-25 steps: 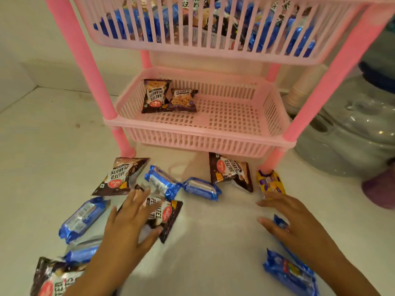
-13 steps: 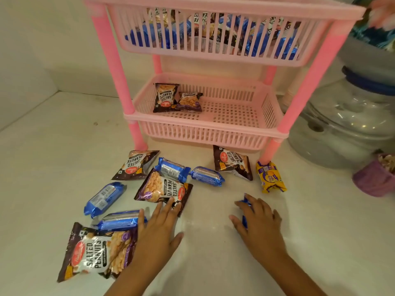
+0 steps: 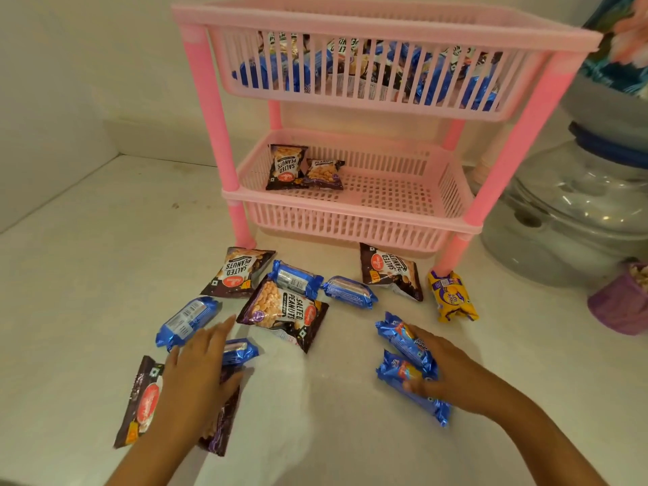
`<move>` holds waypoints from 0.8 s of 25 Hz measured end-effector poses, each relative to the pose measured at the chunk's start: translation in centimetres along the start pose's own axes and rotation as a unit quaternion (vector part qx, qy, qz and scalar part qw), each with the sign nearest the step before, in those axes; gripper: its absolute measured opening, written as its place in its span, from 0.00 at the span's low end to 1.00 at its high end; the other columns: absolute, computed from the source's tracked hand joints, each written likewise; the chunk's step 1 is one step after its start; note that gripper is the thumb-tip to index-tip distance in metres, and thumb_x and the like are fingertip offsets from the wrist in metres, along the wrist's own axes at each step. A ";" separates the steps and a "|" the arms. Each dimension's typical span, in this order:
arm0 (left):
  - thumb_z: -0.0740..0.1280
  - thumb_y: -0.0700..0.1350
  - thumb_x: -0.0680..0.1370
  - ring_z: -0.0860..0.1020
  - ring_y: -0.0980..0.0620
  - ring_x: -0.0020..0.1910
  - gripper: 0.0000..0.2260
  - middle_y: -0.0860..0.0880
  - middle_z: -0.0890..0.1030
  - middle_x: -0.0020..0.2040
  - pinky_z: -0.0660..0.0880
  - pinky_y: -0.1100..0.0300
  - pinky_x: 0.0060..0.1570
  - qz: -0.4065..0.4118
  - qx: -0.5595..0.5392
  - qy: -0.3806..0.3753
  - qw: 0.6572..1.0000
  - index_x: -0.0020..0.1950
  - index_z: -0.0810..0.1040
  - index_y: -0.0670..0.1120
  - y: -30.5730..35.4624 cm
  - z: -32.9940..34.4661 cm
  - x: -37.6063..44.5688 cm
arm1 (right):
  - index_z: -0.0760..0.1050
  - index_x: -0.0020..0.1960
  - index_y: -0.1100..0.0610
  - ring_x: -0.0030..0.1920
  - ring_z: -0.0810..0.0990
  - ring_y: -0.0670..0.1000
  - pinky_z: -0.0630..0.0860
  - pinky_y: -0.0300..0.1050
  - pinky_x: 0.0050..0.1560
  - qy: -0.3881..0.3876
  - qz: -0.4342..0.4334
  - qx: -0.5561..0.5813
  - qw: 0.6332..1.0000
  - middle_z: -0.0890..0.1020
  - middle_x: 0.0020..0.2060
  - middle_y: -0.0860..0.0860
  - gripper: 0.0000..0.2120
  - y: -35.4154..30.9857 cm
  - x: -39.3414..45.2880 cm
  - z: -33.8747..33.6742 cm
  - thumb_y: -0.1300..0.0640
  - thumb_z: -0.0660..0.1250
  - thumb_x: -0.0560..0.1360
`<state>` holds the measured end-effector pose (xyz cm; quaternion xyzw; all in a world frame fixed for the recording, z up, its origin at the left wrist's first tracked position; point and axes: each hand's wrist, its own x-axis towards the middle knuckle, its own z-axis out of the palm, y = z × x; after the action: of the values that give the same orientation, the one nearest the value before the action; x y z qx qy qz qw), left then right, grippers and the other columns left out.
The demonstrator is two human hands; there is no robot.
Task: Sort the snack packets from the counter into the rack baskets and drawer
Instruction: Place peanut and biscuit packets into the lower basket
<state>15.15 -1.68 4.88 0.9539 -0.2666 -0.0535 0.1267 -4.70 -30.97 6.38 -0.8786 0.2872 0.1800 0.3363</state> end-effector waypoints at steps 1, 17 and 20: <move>0.68 0.57 0.72 0.64 0.48 0.72 0.34 0.49 0.67 0.72 0.57 0.43 0.71 0.003 0.016 -0.009 1.000 0.74 0.57 0.53 0.2 0.5 -0.2 | 0.43 0.76 0.44 0.73 0.60 0.52 0.64 0.48 0.70 0.004 -0.001 0.000 1.000 0.56 0.75 0.48 0.48 -0.1 -0.2 0.5 0.39 0.70 0.67; 0.69 0.45 0.73 0.74 0.49 0.62 0.17 0.51 0.79 0.59 0.62 0.42 0.69 0.064 -0.059 0.092 0.992 0.61 0.75 0.52 3.2 4.5 0.3 | 0.59 0.72 0.46 0.65 0.70 0.53 0.72 0.50 0.63 0.140 0.029 0.033 0.989 0.72 0.67 0.52 0.29 -1.2 3.4 1.9 0.44 0.64 0.75; 0.66 0.48 0.75 0.73 0.51 0.62 0.16 0.51 0.78 0.60 0.65 0.46 0.68 0.068 -0.105 0.104 0.987 0.63 0.73 0.52 4.0 4.3 1.2 | 0.67 0.68 0.47 0.56 0.75 0.48 0.75 0.39 0.52 0.195 0.000 0.089 0.977 0.76 0.60 0.50 0.26 -1.6 3.2 2.0 0.48 0.70 0.72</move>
<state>13.43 -6.49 1.76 0.9155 -0.3087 0.0265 0.2565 -1.43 -29.83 4.11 -0.8633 0.3625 -0.0213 0.3504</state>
